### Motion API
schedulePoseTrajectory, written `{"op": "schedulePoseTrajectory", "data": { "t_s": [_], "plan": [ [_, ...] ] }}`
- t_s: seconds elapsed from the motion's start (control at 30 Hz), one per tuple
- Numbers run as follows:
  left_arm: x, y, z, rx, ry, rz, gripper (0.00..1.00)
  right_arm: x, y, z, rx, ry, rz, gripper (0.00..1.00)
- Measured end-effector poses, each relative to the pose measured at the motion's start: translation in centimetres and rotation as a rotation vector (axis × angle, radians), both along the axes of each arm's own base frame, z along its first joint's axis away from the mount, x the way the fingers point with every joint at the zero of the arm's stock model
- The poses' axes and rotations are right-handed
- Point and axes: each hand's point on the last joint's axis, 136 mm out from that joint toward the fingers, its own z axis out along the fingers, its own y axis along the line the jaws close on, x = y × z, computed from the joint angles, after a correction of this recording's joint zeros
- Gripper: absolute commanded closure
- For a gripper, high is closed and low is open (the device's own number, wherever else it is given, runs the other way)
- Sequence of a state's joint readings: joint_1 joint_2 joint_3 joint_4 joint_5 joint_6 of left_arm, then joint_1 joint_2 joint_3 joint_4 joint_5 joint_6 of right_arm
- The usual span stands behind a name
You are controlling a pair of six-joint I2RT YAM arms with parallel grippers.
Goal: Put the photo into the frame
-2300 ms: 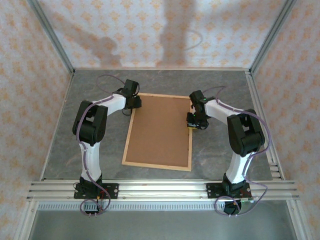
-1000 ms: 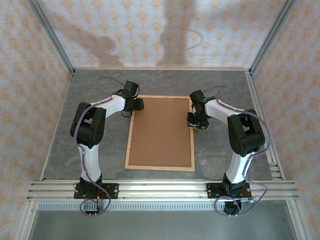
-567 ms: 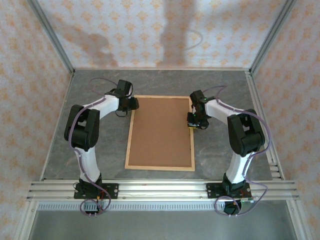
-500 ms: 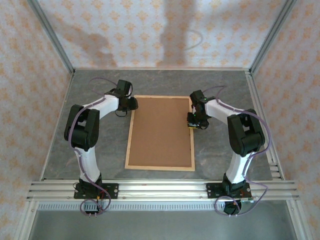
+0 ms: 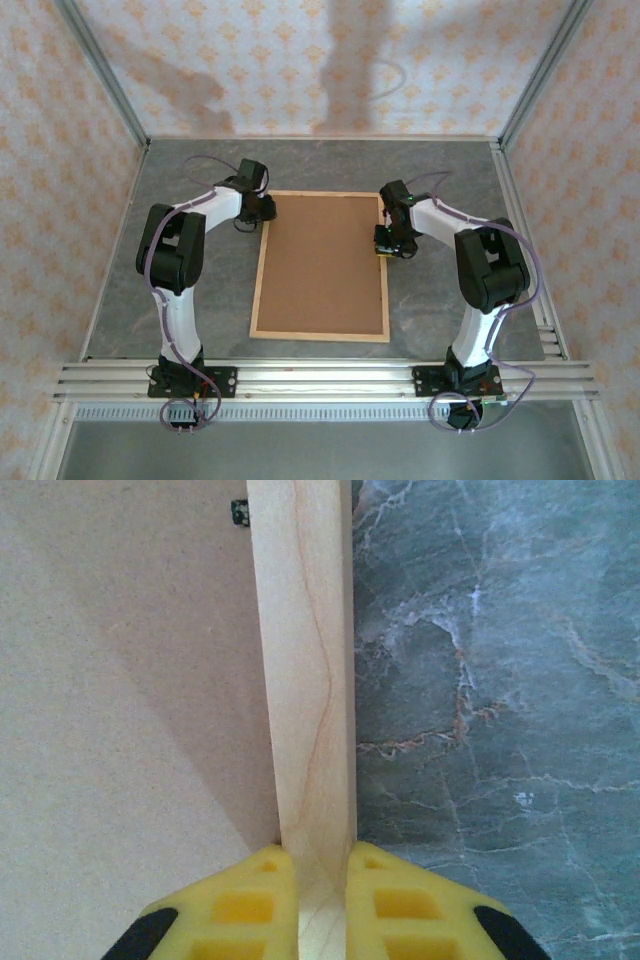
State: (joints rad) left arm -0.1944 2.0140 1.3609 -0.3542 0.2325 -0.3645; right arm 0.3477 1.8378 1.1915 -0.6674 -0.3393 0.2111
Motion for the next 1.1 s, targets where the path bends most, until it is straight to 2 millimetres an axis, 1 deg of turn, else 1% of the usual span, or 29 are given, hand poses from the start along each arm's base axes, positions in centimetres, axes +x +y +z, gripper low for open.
{"op": "schedulePoseTrajectory", "data": {
  "t_s": [0.17,0.27,0.33,0.43,0.53,0.7,0.87,1.1],
  "plan": [
    [0.06,0.20,0.04,-0.002,-0.002,0.005,0.60,-0.01,0.00,-0.01,0.000,0.001,0.000,0.86],
    [-0.03,0.17,0.25,-0.012,-0.006,0.003,0.58,-0.01,0.00,-0.03,0.000,0.001,0.000,0.86],
    [-0.06,0.29,0.47,-0.016,-0.010,0.005,0.60,-0.01,0.00,-0.03,0.000,0.001,0.000,0.86],
    [0.01,0.37,0.58,-0.019,-0.013,0.006,0.66,-0.01,0.00,-0.04,0.000,0.001,0.000,0.86],
    [0.00,0.37,0.58,-0.020,-0.012,0.007,0.70,-0.01,0.00,-0.04,0.000,0.001,0.000,0.86],
    [-0.01,0.37,0.55,-0.019,-0.012,0.006,0.72,-0.01,0.00,-0.04,0.000,0.001,0.000,0.86],
    [-0.04,0.37,0.07,-0.018,-0.002,0.006,0.72,-0.01,0.00,-0.04,0.000,0.001,0.000,0.86],
    [0.17,0.20,-0.13,-0.021,0.000,0.003,0.72,-0.01,0.00,-0.05,0.000,0.002,0.000,0.86]
  ]
}}
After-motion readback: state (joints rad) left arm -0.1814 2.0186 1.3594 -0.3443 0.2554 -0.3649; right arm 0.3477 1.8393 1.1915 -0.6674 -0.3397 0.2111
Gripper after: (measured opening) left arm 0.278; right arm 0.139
